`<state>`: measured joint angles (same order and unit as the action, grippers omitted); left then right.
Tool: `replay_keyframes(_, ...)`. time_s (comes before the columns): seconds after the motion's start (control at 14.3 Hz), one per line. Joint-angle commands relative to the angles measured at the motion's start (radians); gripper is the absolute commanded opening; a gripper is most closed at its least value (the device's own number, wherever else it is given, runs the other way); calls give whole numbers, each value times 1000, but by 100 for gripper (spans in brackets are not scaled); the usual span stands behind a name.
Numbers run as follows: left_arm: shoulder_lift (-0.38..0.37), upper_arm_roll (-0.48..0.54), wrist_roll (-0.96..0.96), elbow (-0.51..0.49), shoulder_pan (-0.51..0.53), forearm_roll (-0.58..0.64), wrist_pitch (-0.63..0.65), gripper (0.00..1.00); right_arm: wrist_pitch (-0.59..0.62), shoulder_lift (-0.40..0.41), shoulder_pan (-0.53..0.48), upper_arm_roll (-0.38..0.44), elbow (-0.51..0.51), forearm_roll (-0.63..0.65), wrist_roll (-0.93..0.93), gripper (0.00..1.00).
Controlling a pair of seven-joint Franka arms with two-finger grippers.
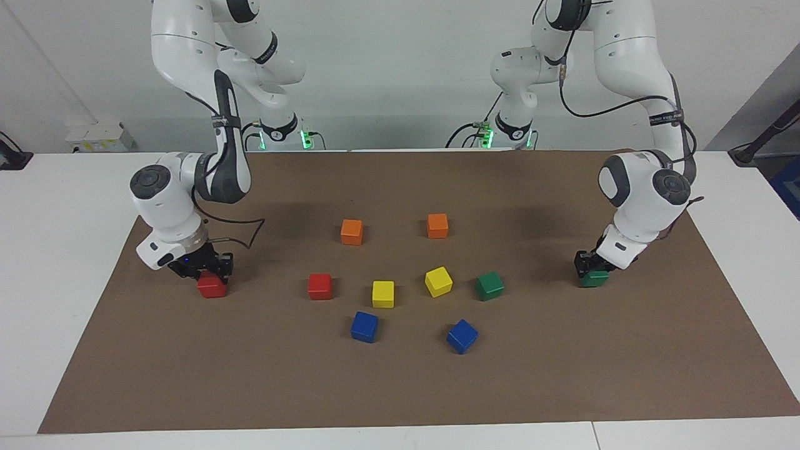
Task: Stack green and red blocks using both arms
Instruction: 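Place the green with the left gripper while the right gripper places red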
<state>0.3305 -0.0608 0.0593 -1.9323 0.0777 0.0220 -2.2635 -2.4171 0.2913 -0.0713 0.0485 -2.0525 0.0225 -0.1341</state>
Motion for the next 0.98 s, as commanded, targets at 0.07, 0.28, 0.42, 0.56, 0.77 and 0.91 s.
replay_keyframes(0.07, -2, -2, 4, -19, 7, 12, -30, 0, -8, 8, -5, -10, 0, 2, -13, 100)
replay_keyframes(0.28, -2, -2, -1, -19, 11, 12, -30, 3, 65, -9, -1, -16, 44, 1, -6, 100)
replay_keyframes(0.42, -2, -2, -1, -20, 10, 12, -31, 14, 171, -41, 14, -19, 103, 1, 13, 100)
replay_keyframes(0.56, -4, -2, 1, -39, 10, 12, -63, 96, 251, -69, 30, -19, 152, 1, 13, 100)
replay_keyframes(0.77, -4, -2, 5, -43, 11, 12, -71, 100, 360, -63, 31, -71, 282, 2, 13, 100)
replay_keyframes(0.91, -4, -1, 8, -30, 13, 12, -67, 100, 438, -12, 85, -88, 412, 5, 75, 100)
